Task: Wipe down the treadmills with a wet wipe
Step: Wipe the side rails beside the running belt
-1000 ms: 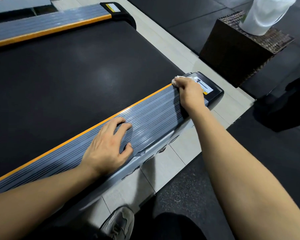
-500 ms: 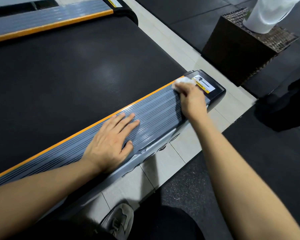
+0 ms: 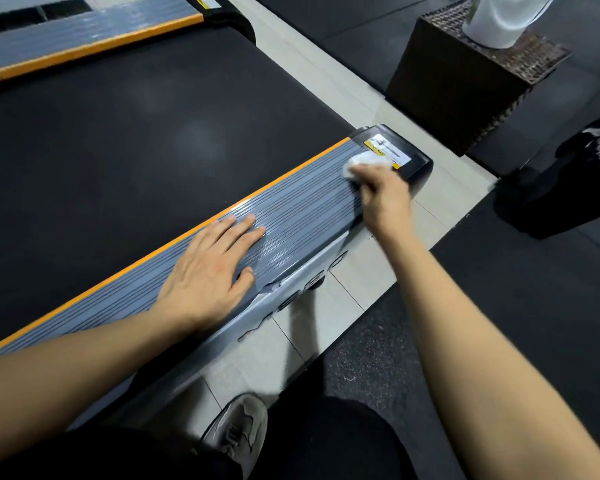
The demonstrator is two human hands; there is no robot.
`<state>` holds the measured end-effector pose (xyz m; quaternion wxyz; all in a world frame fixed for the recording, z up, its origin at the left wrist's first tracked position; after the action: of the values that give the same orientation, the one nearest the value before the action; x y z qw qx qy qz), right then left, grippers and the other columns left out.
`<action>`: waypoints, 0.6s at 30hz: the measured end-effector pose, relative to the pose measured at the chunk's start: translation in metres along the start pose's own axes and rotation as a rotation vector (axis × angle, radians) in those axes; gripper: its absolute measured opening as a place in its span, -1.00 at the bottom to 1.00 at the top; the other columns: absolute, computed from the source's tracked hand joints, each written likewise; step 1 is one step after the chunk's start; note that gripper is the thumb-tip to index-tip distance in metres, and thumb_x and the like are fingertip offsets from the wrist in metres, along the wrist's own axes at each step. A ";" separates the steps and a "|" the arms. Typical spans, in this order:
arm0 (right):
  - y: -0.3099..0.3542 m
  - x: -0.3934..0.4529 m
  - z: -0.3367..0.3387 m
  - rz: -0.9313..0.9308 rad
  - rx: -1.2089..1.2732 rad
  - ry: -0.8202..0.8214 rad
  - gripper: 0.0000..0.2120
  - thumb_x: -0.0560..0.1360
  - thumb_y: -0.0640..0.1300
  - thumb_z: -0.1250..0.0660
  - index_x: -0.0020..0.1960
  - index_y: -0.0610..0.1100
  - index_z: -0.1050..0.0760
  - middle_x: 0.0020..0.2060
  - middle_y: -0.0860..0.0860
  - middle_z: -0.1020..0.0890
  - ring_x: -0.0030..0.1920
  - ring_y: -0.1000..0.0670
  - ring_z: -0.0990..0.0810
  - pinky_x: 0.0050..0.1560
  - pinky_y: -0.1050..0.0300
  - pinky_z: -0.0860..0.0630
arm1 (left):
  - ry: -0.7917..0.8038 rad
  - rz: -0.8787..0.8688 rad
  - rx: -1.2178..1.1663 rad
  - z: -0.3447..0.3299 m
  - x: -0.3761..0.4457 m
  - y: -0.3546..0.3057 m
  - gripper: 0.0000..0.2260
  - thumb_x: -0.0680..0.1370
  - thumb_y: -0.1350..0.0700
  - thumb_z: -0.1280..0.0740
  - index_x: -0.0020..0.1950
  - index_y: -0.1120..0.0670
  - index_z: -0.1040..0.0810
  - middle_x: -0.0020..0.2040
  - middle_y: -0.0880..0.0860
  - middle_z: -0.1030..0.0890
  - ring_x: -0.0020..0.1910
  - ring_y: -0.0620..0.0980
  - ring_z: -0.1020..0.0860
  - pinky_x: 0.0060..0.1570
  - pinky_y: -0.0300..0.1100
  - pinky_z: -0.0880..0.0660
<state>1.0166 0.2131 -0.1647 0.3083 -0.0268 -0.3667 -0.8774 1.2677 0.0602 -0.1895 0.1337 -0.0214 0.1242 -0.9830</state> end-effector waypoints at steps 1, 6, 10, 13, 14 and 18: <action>0.015 -0.019 -0.009 0.111 0.019 0.049 -0.62 0.42 -0.39 -0.30 0.15 -0.13 -0.68 0.13 -0.07 -0.69 0.17 -0.15 -0.62 0.25 -0.10 -0.53 | 0.002 -0.001 0.002 0.000 0.000 0.000 -0.43 0.60 -0.10 -0.02 0.63 -0.07 -0.20 0.65 -0.09 -0.14 0.64 -0.05 -0.04 0.61 -0.06 0.03; 0.075 -0.110 -0.041 0.519 0.072 0.303 -0.69 0.53 -0.17 -0.27 0.21 -0.15 -0.65 0.16 -0.09 -0.67 0.18 -0.01 -0.54 0.28 0.26 -0.36 | 0.002 -0.005 -0.002 -0.001 0.000 0.000 -0.42 0.58 -0.11 -0.01 0.62 -0.05 -0.23 0.65 -0.08 -0.16 0.63 -0.04 -0.07 0.61 -0.02 -0.02; 0.007 -0.034 -0.001 0.152 0.055 -0.112 -0.75 0.44 -0.36 -0.34 0.05 -0.21 -0.69 0.03 -0.12 -0.70 0.08 -0.04 -0.61 0.11 0.14 -0.50 | 0.001 0.004 0.001 0.000 0.000 0.000 -0.42 0.59 -0.11 0.01 0.63 -0.07 -0.21 0.64 -0.10 -0.16 0.63 -0.04 -0.07 0.60 0.01 -0.05; -0.025 -0.004 0.009 -0.144 0.056 -0.168 -0.66 0.47 -0.38 -0.25 0.08 -0.12 -0.68 0.12 -0.02 -0.67 0.18 -0.03 -0.59 0.18 0.25 -0.42 | 0.004 -0.008 0.008 0.000 0.001 -0.002 -0.42 0.59 -0.10 -0.01 0.62 -0.06 -0.21 0.64 -0.08 -0.18 0.63 -0.03 -0.08 0.60 0.02 -0.05; -0.025 -0.004 0.007 -0.173 0.057 -0.175 -0.66 0.47 -0.37 -0.23 0.09 -0.11 -0.68 0.12 -0.02 -0.66 0.18 -0.04 -0.58 0.19 0.25 -0.41 | 0.006 -0.010 0.006 0.000 0.001 -0.002 -0.42 0.59 -0.10 -0.01 0.63 -0.06 -0.21 0.64 -0.08 -0.18 0.63 -0.03 -0.07 0.60 0.03 -0.05; 0.023 -0.053 -0.002 0.094 0.041 -0.102 -0.67 0.39 -0.44 -0.33 0.09 -0.21 -0.67 0.06 -0.15 -0.68 0.11 -0.20 -0.64 0.22 -0.01 -0.53 | 0.012 -0.006 -0.009 0.000 0.000 -0.002 -0.42 0.59 -0.11 -0.01 0.62 -0.06 -0.21 0.64 -0.08 -0.18 0.63 -0.05 -0.06 0.60 0.04 -0.04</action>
<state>1.0731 0.2271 -0.1663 0.3305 -0.0823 -0.3980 -0.8518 1.2676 0.0619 -0.1894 0.1297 -0.0163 0.1293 -0.9830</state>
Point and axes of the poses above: each hand's wrist, its own x-axis towards the middle knuckle, its own z-axis out of the back of the hand, y = z × x, the point moved 4 cm from there along x, towards the middle knuckle
